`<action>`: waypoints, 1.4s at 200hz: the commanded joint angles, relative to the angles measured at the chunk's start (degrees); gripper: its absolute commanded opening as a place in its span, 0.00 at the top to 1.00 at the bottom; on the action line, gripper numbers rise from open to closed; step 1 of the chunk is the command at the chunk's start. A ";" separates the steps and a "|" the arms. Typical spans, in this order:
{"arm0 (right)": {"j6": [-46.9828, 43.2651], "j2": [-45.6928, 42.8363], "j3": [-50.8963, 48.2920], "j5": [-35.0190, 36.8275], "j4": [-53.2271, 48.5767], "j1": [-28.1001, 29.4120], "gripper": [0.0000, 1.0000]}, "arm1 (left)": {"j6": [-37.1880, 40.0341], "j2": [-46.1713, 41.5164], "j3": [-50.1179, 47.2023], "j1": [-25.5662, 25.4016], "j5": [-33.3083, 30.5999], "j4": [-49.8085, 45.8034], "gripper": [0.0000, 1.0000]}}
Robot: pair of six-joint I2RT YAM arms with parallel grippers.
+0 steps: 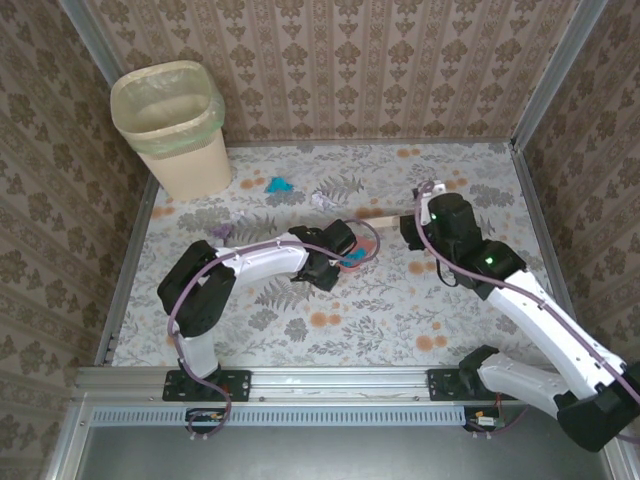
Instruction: Sweep away the paper scraps from the table
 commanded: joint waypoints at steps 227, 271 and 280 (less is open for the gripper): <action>11.72 -5.91 -10.98 -17.03 20.28 -11.38 1.00 | -3.97 -30.37 12.61 4.38 -6.81 -29.33 1.00; 2.95 1.43 -6.73 -20.75 18.68 -2.25 1.00 | -4.66 -30.84 22.90 14.57 -4.29 -33.92 1.00; 0.51 3.06 -5.35 -20.58 17.37 0.23 1.00 | -4.94 -30.50 24.84 17.33 -3.06 -34.48 1.00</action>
